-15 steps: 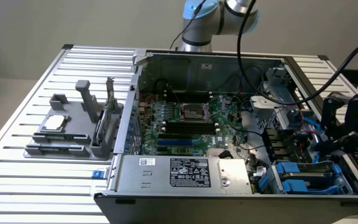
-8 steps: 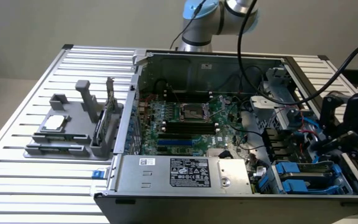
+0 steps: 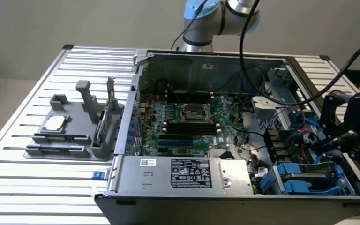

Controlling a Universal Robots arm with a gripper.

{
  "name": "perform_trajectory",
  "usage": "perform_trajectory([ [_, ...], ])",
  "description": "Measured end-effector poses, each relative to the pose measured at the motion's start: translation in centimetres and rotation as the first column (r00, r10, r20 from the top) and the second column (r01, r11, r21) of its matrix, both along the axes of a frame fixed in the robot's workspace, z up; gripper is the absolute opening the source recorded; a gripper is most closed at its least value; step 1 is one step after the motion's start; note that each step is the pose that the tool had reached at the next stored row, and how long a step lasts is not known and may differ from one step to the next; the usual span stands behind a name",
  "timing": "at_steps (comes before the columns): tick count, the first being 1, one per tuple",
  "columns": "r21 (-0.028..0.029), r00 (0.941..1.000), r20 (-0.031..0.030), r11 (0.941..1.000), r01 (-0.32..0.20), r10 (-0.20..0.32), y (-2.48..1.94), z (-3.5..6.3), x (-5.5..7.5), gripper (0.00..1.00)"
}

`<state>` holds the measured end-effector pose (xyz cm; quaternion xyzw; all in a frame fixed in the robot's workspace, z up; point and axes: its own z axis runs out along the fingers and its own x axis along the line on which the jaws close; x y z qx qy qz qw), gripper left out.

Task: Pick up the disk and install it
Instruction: 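Insert the first disk wire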

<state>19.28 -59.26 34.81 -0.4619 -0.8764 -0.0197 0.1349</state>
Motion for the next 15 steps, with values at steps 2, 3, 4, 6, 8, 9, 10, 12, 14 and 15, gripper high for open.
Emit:
perform_trajectory([
  [2, -0.001, 0.9996, 0.0, 0.9996, 0.029, -0.029, 0.0, -0.03, 0.0, 0.16],
  [3, -0.0018, 0.9991, 0.0001, 0.9991, 0.042, -0.042, 0.0, -0.06, 0.0, 0.16],
  [4, -0.0038, 0.9985, 0.0002, 0.9985, 0.055, -0.055, 0.01, -0.1, 0.01, 0.16],
  [6, -0.0086, 0.9971, 0.0009, 0.997, 0.076, -0.076, 0.0, -0.15, 0.0, 0.16],
  [8, -0.0166, 0.9954, 0.0019, 0.9952, 0.096, -0.096, 0.0, -0.22, 0.0, 0.16],
  [9, -0.0276, 0.9949, 0.003, 0.9945, 0.101, -0.101, -0.01, -0.25, 0.0, 0.16],
  [10, -0.0428, 0.9947, 0.0046, 0.9938, 0.102, -0.102, -0.01, -0.25, -0.01, 0.16],
  [12, -0.0768, 0.9947, 0.008, 0.9917, 0.103, -0.102, 0.11, -0.28, -0.04, 0.16],
  [14, -0.113, 0.9947, 0.0123, 0.9883, 0.103, -0.102, 0.32, -0.27, -0.06, 0.16],
  [15, -0.1306, 0.9947, 0.0142, 0.9861, 0.103, -0.102, 0.36, -0.27, -0.08, 0.16],
])
